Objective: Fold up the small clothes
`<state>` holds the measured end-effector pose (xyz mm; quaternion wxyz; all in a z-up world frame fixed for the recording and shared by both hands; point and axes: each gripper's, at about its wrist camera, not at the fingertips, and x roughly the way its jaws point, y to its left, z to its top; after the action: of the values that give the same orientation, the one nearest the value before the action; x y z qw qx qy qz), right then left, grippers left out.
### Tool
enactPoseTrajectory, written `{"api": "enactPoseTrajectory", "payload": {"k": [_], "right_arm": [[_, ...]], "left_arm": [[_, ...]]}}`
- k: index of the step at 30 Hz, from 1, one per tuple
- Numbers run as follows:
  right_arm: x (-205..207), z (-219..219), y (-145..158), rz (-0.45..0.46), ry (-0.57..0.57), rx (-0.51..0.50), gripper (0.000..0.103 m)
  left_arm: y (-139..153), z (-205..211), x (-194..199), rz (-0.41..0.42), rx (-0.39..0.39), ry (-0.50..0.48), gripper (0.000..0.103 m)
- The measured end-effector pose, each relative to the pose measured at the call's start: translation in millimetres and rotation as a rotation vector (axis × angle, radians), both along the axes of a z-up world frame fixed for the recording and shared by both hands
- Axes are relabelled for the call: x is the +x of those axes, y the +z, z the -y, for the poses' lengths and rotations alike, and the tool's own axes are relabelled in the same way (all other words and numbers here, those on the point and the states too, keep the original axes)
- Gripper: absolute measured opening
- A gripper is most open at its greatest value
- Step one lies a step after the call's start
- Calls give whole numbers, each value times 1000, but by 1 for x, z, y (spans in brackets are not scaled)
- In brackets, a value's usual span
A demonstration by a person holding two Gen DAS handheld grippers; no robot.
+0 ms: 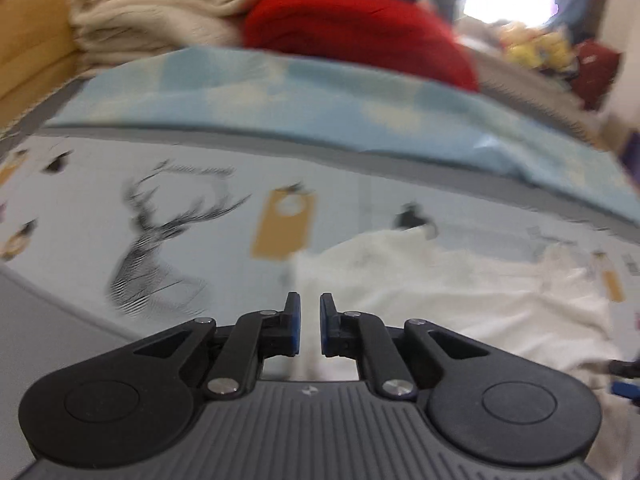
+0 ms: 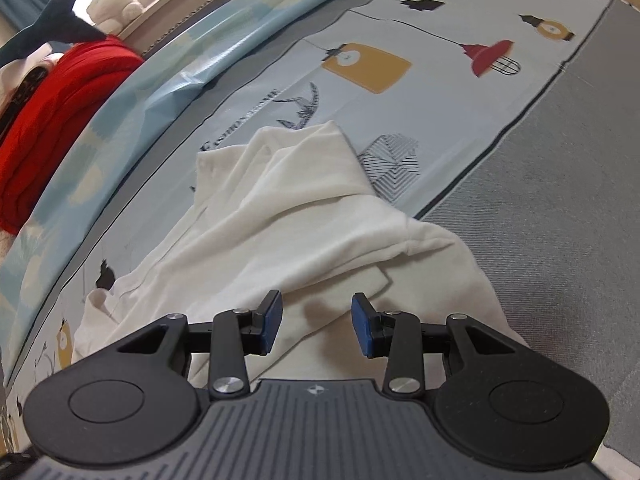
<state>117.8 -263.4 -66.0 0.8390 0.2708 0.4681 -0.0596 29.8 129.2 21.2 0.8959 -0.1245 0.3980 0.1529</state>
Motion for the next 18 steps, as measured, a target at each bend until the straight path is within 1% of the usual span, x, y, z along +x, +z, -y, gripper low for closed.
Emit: {"api": "enactPoseTrajectory", "payload": {"k": [1,2,4,6,10,13,15,16,17,18], "right_arm": [[1,2,-1,1,-10,7,40],[2,4,-2,5,-19,10,40],[4,9,-4,18,-41,30,40],[6,17,-8,18,-76,76,40],[10,30,-18,21,-140,199,41],[14,32,-24,12,-148,231,41],[12,34,-27,18,-170,242,27],[12,35,-27,30,-176,245,8],[10,36,-25,46,-177,242,5],[9,37,-21,64,-183,230,4]], "left_arm": [[-5,2,4,1,-44,-36,12],[-10,3,6,-8,-75,-51,12],[-21,7,11,-38,-108,-55,12],[-25,10,15,-45,-111,-60,12],[-22,11,16,-25,-138,-84,12],[-23,16,17,-34,-118,-113,12],[-24,18,17,-43,-106,-120,12],[-24,18,18,-45,-104,-121,12],[-24,18,18,-45,-104,-121,12],[-24,18,18,-45,-104,-123,12]]}}
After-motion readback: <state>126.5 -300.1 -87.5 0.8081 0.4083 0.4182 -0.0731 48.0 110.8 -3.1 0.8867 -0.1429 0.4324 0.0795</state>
